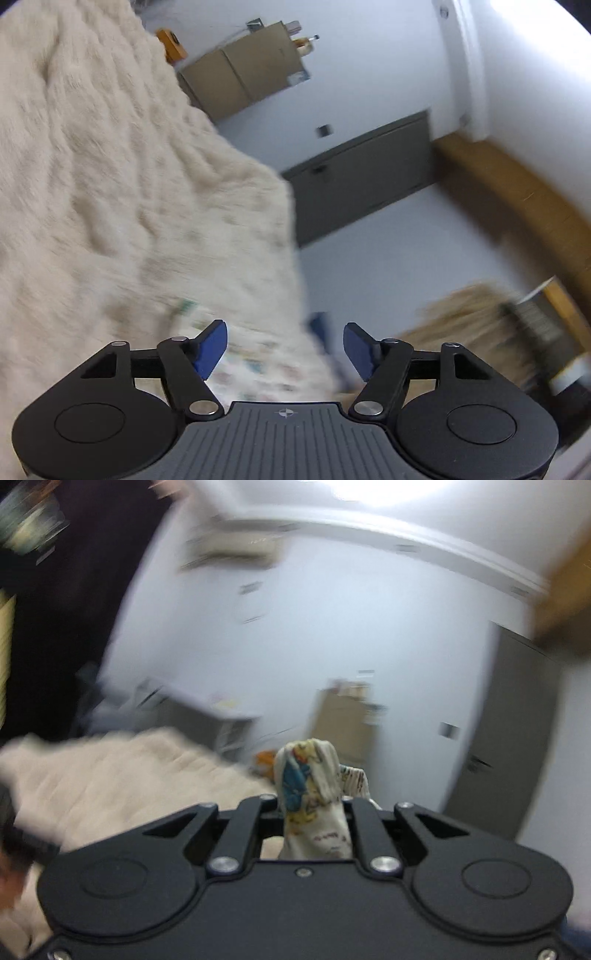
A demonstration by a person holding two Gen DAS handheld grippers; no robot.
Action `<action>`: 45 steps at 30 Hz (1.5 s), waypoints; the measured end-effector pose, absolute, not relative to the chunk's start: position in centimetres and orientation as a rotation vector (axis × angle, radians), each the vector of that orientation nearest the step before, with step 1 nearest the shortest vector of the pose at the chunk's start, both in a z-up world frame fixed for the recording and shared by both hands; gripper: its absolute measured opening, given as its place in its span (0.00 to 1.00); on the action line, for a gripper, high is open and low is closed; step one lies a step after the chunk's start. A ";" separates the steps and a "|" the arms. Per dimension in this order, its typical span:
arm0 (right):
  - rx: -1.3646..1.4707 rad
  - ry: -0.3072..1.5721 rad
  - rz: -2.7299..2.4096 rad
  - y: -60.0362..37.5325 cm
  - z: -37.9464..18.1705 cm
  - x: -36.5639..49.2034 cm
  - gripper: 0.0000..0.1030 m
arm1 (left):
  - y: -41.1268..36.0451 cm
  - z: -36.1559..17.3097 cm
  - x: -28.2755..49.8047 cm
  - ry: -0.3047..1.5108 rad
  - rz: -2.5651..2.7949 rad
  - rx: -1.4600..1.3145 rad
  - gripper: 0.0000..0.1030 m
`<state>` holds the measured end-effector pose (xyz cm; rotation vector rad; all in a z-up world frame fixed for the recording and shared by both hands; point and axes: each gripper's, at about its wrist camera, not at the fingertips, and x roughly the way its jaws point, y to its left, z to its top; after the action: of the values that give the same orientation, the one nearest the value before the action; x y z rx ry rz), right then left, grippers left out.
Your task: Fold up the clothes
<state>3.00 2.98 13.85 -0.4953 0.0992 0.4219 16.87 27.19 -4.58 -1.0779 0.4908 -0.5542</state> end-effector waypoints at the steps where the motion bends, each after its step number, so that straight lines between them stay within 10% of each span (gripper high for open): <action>1: -0.549 0.180 0.506 5.2 11.1 2.5 0.37 | 27.0 -5.0 16.8 0.501 -0.575 -1.096 0.66; 8: -0.290 0.650 0.915 3.2 7.0 2.3 0.48 | 27.2 -6.9 16.2 0.562 -0.552 -1.088 0.66; 15: -0.004 0.508 0.834 -13.0 13.5 0.1 0.77 | 25.9 -6.3 16.3 0.623 -0.587 -0.966 0.67; 21: 0.168 0.445 0.532 -26.1 7.1 -3.2 0.77 | 22.6 -6.4 17.9 0.704 -0.610 -0.864 0.66; 24: 0.170 0.466 0.459 -28.1 4.3 -2.6 0.77 | 22.0 -6.1 18.4 0.723 -0.584 -0.820 0.58; 27: 0.167 0.477 0.409 -28.6 2.6 -1.0 0.76 | 22.0 -5.9 18.5 0.736 -0.559 -0.793 0.29; 30: 0.180 0.474 0.446 -27.7 1.2 -0.5 0.76 | 22.1 -5.9 18.3 0.743 -0.536 -0.778 0.26; 45: 0.102 0.499 0.503 -24.5 0.7 -1.4 0.77 | 20.1 -4.9 17.7 0.732 -0.487 -0.662 0.50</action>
<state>-1.38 -24.49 0.68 0.1016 0.4986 0.5031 17.75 20.11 -4.93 -0.6617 0.7315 -0.4870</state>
